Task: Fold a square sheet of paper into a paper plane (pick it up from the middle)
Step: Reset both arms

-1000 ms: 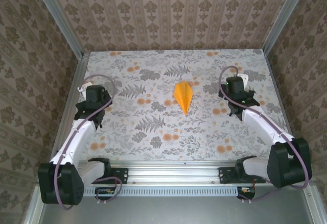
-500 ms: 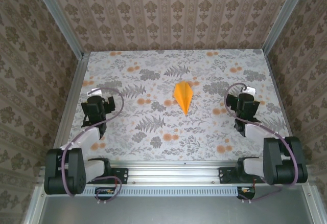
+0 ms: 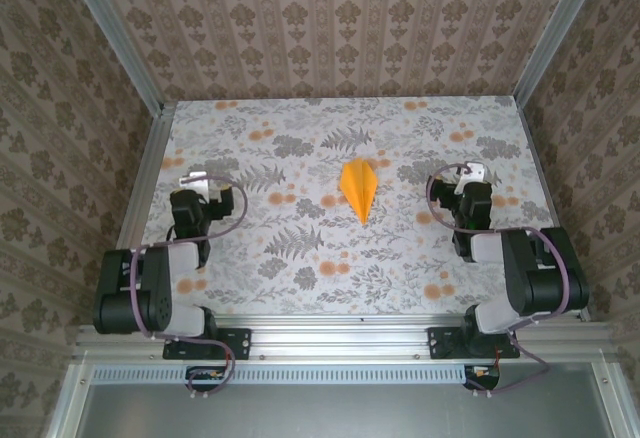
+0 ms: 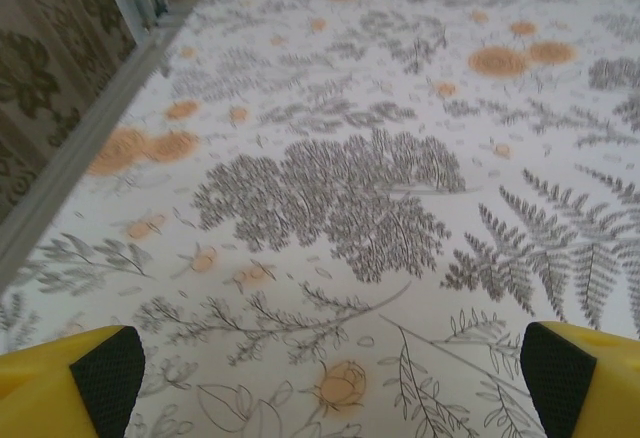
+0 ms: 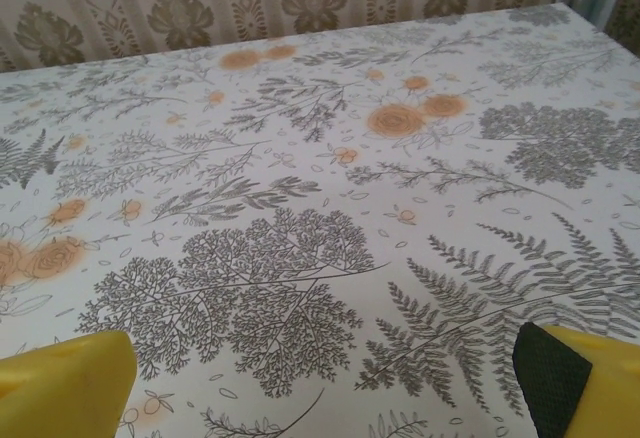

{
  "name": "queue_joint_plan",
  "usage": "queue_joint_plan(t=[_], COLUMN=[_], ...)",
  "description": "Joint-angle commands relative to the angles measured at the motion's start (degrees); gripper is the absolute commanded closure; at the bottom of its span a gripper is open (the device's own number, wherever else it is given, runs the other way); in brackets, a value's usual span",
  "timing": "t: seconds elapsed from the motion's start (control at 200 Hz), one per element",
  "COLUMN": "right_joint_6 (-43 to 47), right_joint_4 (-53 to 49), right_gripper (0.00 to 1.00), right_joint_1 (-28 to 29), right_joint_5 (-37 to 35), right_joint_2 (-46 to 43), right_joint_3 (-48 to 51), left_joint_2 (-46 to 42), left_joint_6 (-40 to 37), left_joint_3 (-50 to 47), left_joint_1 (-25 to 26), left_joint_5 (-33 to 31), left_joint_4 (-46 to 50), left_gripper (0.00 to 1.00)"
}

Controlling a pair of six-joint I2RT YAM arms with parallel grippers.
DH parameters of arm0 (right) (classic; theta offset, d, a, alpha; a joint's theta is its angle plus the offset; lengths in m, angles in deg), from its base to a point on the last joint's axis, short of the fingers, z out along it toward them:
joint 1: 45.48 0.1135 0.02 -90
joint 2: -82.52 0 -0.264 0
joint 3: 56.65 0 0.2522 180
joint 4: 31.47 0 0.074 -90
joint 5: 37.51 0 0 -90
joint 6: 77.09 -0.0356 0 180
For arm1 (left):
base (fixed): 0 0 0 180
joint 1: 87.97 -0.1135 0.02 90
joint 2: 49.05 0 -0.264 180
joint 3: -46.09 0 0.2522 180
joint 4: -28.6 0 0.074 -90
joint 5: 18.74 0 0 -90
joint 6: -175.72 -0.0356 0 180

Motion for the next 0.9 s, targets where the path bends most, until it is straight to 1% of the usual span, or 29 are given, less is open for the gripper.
queue_joint_plan(t=[0.0,0.055,0.1,0.13,0.17,0.205,0.895], right_joint_6=[0.95,1.01,1.14,1.40,1.66,1.73,1.72], right_joint_4=[5.64,5.77,4.80,4.36,2.89,2.92,2.99], right_gripper=[0.00,0.00,0.00,0.00,0.00,0.00,0.00], right_joint_1=[0.22,0.22,0.62,1.10,1.43,1.62,1.68], right_joint_5=[1.97,1.73,0.85,-0.17,-1.24,-1.51,-1.43], right_joint_2=[0.89,1.13,1.17,1.17,1.14,1.18,1.13], right_joint_3=[1.55,1.36,0.76,0.49,-0.19,-0.25,-0.12], left_joint_2=[3.23,5.26,4.52,5.11,4.90,5.12,5.18], left_joint_6=[-0.26,-0.20,-0.21,-0.49,-0.95,-1.47,-1.66], left_joint_3=[2.37,2.94,3.20,3.27,4.03,4.17,4.41], left_joint_1=[-0.25,-0.20,0.05,0.45,1.12,1.61,1.68], left_joint_5=[2.37,1.68,1.31,0.21,-0.55,-1.37,-0.81], left_joint_4=[-3.75,-4.68,-2.83,-3.87,-1.83,-2.11,-1.39], left_gripper=[0.00,0.00,0.00,0.00,0.00,0.00,0.00])
